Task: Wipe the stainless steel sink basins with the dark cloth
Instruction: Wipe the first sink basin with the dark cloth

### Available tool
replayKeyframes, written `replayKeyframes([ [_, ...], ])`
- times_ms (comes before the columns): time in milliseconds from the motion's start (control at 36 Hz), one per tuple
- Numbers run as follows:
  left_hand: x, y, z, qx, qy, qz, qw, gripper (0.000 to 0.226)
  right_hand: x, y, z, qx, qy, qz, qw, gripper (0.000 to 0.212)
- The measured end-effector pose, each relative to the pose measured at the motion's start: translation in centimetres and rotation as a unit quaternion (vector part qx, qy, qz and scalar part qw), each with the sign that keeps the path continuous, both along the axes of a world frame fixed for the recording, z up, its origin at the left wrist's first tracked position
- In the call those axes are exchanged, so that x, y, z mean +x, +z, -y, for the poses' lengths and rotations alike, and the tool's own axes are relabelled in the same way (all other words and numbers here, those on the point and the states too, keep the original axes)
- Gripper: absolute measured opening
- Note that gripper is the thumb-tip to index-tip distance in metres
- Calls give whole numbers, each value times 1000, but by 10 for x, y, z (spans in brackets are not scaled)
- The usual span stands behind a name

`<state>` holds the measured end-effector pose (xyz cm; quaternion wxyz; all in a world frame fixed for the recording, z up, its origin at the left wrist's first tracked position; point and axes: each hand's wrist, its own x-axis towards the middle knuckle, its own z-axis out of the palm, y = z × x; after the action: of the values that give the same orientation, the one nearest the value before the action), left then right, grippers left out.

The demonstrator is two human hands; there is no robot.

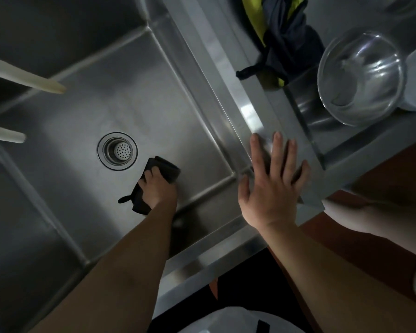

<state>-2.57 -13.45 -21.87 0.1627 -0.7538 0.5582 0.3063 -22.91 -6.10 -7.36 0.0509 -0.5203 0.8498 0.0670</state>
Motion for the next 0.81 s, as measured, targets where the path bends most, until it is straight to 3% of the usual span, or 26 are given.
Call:
replayKeyframes([
  [139,-20,3,-1,-55,161,-66,983,45,-1,-1,-1,-2,3,1,1000,84],
  [250,-49,6,8,-78,203,-150,964,41,0,-2,-1,-1,1,1,1000,84],
  [306,-74,10,16,-46,217,-225,949,39,0,-3,-1,-4,1,0,1000,86],
  [417,-133,20,38,46,328,-360,872,39,0,-5,-2,-13,3,-9,1000,88],
  [500,-148,20,43,61,420,-379,822,40,-1,-6,-2,-17,5,-13,1000,89],
  [667,-143,38,42,82,489,-420,760,46,1,-6,-3,-20,5,-13,1000,89],
  [806,-132,83,40,72,477,-498,720,33,0,-5,-1,-16,5,-4,1000,91],
])
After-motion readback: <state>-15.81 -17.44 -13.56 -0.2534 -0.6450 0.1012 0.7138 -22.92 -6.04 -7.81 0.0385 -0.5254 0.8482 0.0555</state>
